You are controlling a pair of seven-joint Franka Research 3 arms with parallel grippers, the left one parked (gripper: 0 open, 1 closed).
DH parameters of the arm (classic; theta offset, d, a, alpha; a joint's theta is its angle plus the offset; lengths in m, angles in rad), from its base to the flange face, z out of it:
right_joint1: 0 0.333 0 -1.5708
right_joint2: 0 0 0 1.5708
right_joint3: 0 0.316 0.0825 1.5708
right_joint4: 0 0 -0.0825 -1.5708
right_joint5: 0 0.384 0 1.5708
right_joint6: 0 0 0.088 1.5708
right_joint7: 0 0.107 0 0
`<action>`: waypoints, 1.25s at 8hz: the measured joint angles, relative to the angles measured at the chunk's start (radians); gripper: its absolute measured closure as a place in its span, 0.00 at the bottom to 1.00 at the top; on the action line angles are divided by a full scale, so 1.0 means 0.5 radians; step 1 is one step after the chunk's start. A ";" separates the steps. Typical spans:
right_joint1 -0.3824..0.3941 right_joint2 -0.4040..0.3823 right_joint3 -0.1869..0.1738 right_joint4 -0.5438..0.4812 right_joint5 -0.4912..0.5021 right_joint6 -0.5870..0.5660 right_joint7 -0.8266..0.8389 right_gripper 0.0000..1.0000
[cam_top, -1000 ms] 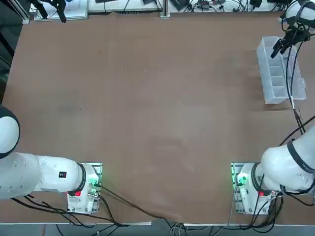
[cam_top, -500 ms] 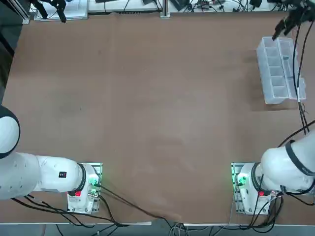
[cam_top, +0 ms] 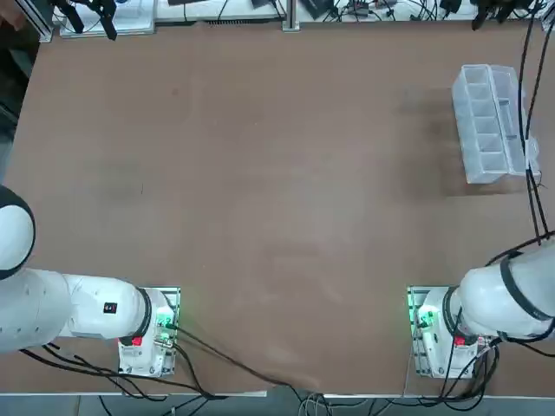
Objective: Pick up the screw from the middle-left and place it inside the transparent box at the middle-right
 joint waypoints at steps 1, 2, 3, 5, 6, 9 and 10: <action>0.019 -0.095 0.000 0.005 0.000 -0.133 0.084 0.00; 0.046 -0.196 0.001 0.005 0.000 -0.267 0.155 0.00; 0.068 -0.286 0.001 0.004 0.000 -0.349 0.198 0.00; 0.107 -0.399 0.001 -0.008 -0.006 -0.412 0.268 0.00; 0.167 -0.425 -0.002 -0.034 -0.036 -0.423 0.331 0.00; 0.358 -0.469 0.000 -0.147 -0.092 -0.427 0.539 0.00; 0.358 -0.483 -0.008 -0.162 -0.086 -0.431 0.537 0.00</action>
